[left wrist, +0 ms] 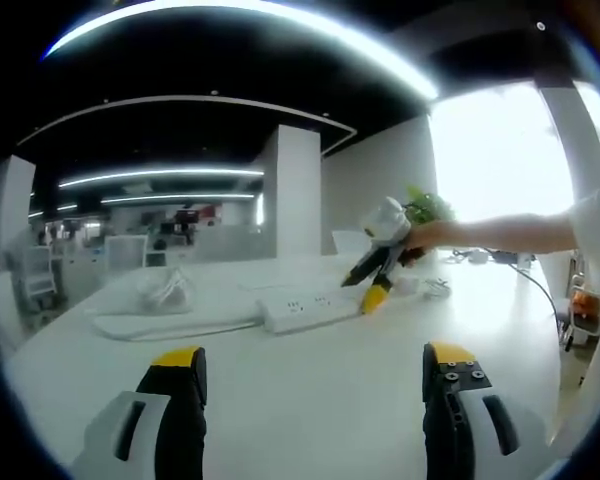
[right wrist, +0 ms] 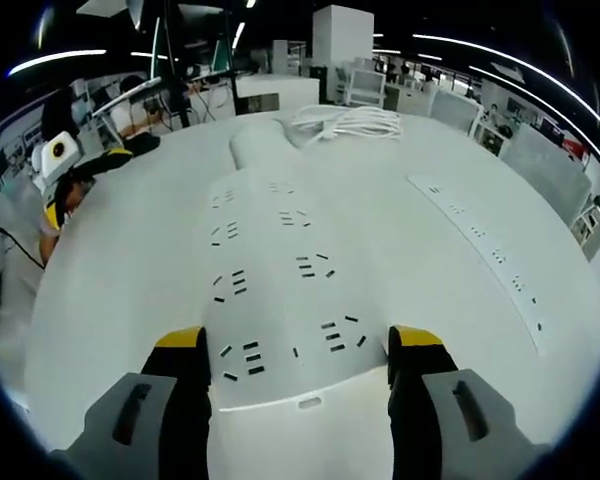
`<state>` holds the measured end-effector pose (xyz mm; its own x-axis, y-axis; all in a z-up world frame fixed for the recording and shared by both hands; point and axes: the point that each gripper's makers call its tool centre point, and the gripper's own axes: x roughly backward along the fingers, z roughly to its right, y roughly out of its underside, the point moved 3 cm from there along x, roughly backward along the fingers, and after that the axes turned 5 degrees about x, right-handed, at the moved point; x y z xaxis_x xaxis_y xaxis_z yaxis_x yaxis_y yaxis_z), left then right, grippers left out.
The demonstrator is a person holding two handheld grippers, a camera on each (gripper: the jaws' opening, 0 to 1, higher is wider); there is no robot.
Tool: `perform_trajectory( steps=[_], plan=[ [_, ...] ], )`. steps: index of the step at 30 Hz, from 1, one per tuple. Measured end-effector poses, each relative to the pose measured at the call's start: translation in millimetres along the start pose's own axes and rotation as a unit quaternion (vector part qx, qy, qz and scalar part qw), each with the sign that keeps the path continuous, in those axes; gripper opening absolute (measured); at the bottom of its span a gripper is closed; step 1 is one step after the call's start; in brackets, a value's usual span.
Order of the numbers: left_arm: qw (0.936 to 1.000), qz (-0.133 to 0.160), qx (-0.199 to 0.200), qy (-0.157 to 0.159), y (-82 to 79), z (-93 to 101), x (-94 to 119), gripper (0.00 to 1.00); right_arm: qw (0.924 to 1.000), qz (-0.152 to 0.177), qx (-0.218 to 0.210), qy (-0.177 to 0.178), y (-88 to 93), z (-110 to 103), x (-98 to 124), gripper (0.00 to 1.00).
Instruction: Straighten the power strip on the desk, plug the charger into it
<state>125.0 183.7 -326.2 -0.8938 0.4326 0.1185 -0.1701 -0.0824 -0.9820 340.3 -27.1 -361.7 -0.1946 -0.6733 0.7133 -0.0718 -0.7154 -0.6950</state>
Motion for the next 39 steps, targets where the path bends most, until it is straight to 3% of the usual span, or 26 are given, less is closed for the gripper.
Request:
perform_trajectory(
  steps=[8,13,15,21,28,39],
  plan=[
    [1.0000,0.002,-0.002,0.000,-0.7,3.3,2,0.92,0.9996,0.028,-0.009,0.002,-6.8,-1,8,0.74],
    [1.0000,0.004,-0.004,0.001,-2.6,4.9,4,0.92,0.9977,0.062,0.015,0.023,-18.0,-1,18,0.97],
    [1.0000,0.005,-0.005,0.002,-3.5,6.0,5,0.92,0.9975,0.064,0.017,0.026,-19.6,-3,23,1.00],
    [0.9999,0.009,-0.005,0.004,-4.5,9.9,9,0.92,0.9968,0.071,0.033,0.020,-22.0,-16,34,1.00],
    [0.9999,0.012,-0.004,0.008,-4.6,14.0,12,0.92,0.9941,0.083,0.034,0.061,-26.9,-27,44,1.00],
    [0.9999,0.015,-0.003,0.006,-4.6,12.7,18,0.92,0.9846,0.145,0.040,0.090,-48.1,-50,70,0.97]
  ],
)
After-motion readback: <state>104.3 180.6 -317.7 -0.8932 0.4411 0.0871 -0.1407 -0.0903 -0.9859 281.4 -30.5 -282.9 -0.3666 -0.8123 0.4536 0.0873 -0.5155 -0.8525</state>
